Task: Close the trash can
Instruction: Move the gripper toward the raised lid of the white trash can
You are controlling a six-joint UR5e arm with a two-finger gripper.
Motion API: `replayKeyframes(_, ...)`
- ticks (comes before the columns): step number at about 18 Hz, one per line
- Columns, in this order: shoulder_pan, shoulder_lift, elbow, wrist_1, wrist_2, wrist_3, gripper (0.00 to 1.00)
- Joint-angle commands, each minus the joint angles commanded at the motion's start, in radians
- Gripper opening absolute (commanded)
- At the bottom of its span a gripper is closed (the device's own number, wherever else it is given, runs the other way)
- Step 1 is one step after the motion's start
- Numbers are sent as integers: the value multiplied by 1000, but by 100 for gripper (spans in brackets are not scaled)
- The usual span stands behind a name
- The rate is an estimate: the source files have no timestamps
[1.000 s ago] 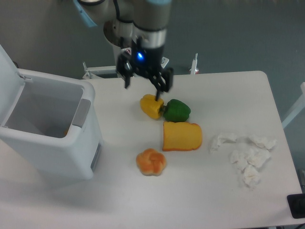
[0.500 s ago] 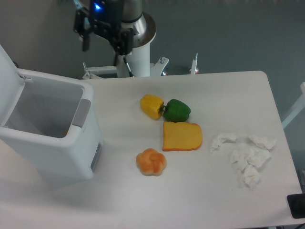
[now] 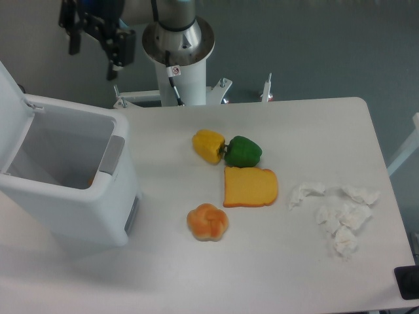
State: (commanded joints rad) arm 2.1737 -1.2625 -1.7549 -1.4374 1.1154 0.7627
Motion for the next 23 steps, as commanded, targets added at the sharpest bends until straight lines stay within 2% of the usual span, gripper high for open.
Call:
replayKeyframes(7, -32, -6, -2, 23, -103, -124, 100)
replayKeyframes(12, -46, -37, -8, 158, -134, -235, 100)
replayKeyframes(14, -52, -54, -3, 192, -134, -255, 100)
replayKeyframes(23, -81, -78, 21, 201, -134, -273, 100)
